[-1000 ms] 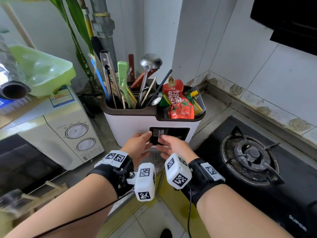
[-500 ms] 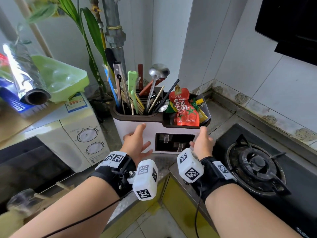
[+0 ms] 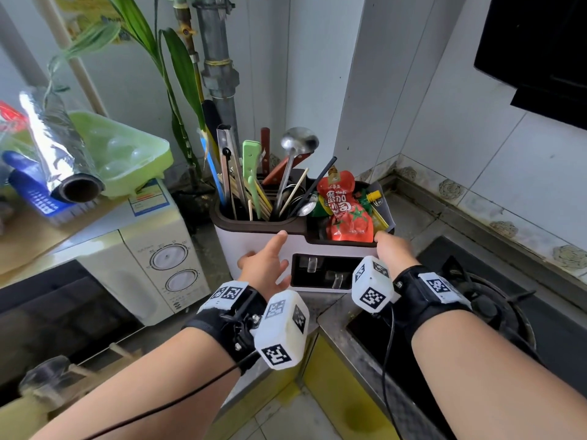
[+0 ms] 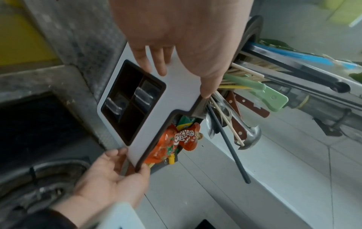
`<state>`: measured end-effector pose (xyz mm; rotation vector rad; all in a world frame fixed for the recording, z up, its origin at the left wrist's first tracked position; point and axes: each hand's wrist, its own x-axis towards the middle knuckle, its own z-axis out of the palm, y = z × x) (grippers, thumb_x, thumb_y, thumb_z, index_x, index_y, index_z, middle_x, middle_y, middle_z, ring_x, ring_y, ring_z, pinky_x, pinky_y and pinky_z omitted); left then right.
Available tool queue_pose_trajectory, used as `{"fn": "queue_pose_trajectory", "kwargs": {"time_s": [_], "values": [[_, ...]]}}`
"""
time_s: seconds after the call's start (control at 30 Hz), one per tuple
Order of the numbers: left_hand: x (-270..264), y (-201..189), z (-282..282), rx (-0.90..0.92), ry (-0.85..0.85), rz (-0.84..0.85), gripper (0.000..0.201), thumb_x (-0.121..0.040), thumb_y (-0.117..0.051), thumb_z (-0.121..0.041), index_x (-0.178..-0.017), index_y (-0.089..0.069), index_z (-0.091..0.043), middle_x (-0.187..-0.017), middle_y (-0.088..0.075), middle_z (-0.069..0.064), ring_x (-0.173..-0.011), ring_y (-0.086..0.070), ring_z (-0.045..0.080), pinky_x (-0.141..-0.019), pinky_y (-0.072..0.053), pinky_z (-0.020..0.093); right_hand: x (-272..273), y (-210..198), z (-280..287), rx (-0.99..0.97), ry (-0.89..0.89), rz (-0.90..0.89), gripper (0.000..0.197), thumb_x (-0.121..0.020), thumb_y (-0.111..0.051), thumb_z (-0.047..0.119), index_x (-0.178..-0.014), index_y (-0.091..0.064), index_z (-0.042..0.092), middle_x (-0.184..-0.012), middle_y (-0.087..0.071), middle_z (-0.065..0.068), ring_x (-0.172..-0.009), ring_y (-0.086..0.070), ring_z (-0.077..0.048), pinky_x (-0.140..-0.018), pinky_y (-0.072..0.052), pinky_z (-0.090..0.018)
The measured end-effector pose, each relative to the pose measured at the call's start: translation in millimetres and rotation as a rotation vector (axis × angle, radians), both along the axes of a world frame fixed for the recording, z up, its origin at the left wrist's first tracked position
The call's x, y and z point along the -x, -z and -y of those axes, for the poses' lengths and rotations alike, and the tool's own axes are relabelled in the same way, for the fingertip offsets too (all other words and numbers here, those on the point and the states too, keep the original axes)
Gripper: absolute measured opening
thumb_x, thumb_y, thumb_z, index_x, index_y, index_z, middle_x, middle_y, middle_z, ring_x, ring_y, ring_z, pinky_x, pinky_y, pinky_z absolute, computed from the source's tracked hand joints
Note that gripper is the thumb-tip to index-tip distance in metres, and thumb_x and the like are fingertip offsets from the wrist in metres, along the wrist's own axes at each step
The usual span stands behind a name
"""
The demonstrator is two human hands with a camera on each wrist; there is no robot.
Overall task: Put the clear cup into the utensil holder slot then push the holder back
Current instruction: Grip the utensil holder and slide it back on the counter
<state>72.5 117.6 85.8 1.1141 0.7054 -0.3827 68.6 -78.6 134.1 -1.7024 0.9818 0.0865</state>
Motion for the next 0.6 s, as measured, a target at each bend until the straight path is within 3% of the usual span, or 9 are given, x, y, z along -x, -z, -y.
{"fn": "queue_pose_trajectory", "kwargs": {"time_s": [0.07, 0.13, 0.23, 0.3, 0.33, 0.4, 0.43, 0.53, 0.6], "values": [[-4, 1, 2, -0.014, -0.038, -0.014, 0.101, -0.059, -0.081, -0.051, -0.144, -0.035, -0.022, -0.098, -0.054, 0.002, -0.112, -0.061, 0.016, -0.072, -0.051, 0.034, 1, -2, -3, -0.026, 0.015, 0.016, 0.014, -0.091, -0.046, 0.012, -0.104, -0.049, 0.007, -0.071, -0.049, -0.008, -0.05, -0.042, -0.018, -0.022, -0.022, -0.007], [-9, -1, 2, -0.037, -0.056, -0.01, 0.116, -0.044, -0.082, -0.056, -0.145, -0.034, -0.027, -0.097, -0.053, 0.002, -0.107, -0.061, 0.017, -0.07, -0.052, 0.034, 2, -3, -6, -0.022, -0.019, 0.008, 0.012, -0.089, -0.045, 0.006, -0.101, -0.049, 0.006, -0.081, -0.055, -0.015, -0.045, -0.045, -0.022, -0.024, -0.023, -0.004], [-19, 2, -3, -0.094, -0.06, 0.0, 0.13, -0.031, -0.083, -0.061, -0.146, -0.031, -0.032, -0.113, -0.056, 0.003, -0.115, -0.057, 0.023, -0.093, -0.051, 0.043, 3, -2, -15, -0.011, 0.006, -0.015, 0.006, -0.088, -0.045, 0.005, -0.092, -0.05, 0.005, -0.071, -0.06, -0.014, -0.033, -0.05, -0.021, -0.024, -0.025, -0.005], [-22, -1, -4, -0.106, -0.058, 0.016, 0.125, -0.039, -0.084, -0.058, -0.148, -0.025, -0.037, -0.133, -0.051, 0.006, -0.119, -0.055, 0.026, -0.097, -0.049, 0.045, -3, 3, -22, -0.008, 0.048, -0.01, 0.012, -0.091, -0.044, 0.007, -0.102, -0.05, 0.005, -0.081, -0.054, -0.011, -0.047, -0.045, -0.019, -0.021, -0.023, -0.009], [-22, -3, -5, -0.113, -0.056, 0.03, 0.121, -0.045, -0.084, -0.056, -0.148, -0.022, -0.039, -0.138, -0.048, 0.007, -0.12, -0.054, 0.027, -0.096, -0.05, 0.045, -6, 6, -25, 0.002, 0.059, -0.022, 0.025, -0.093, -0.043, 0.007, -0.117, -0.049, 0.005, -0.086, -0.051, -0.01, -0.05, -0.042, -0.018, -0.026, -0.032, -0.016], [-28, -6, -8, -0.146, -0.044, 0.052, 0.119, -0.05, -0.083, -0.053, -0.149, -0.019, -0.04, -0.14, -0.048, 0.013, -0.121, -0.055, 0.031, -0.099, -0.048, 0.049, -9, 13, -32, -0.022, 0.099, -0.071, 0.046, -0.094, -0.042, 0.009, -0.14, -0.038, 0.008, -0.079, -0.048, -0.007, -0.052, -0.042, -0.019, -0.04, -0.038, -0.031], [-34, -6, -10, -0.164, -0.039, 0.061, 0.119, -0.05, -0.083, -0.053, -0.149, -0.019, -0.04, -0.139, -0.05, 0.016, -0.122, -0.055, 0.034, -0.1, -0.047, 0.052, -11, 16, -34, -0.036, 0.111, -0.075, 0.051, -0.094, -0.043, 0.01, -0.144, -0.034, 0.011, -0.074, -0.044, -0.007, -0.053, -0.044, -0.02, -0.042, -0.038, -0.033], [-46, -10, -16, -0.215, -0.01, 0.078, 0.114, -0.056, -0.081, -0.053, -0.151, -0.02, -0.033, -0.137, -0.053, 0.024, -0.123, -0.055, 0.04, -0.104, -0.043, 0.054, -8, 21, -42, -0.076, 0.121, -0.052, 0.051, -0.089, -0.049, 0.012, -0.138, -0.036, 0.012, -0.076, -0.048, -0.006, -0.056, -0.053, -0.022, -0.044, -0.044, -0.033], [-53, -12, -19, -0.248, 0.031, 0.105, 0.115, -0.052, -0.077, -0.057, -0.15, -0.024, -0.028, -0.141, -0.05, 0.026, -0.128, -0.051, 0.043, -0.105, -0.042, 0.055, -7, 26, -46, -0.098, 0.134, -0.027, 0.048, -0.085, -0.053, 0.012, -0.13, -0.039, 0.013, -0.09, -0.054, -0.009, -0.057, -0.057, -0.024, -0.047, -0.047, -0.032]]}}
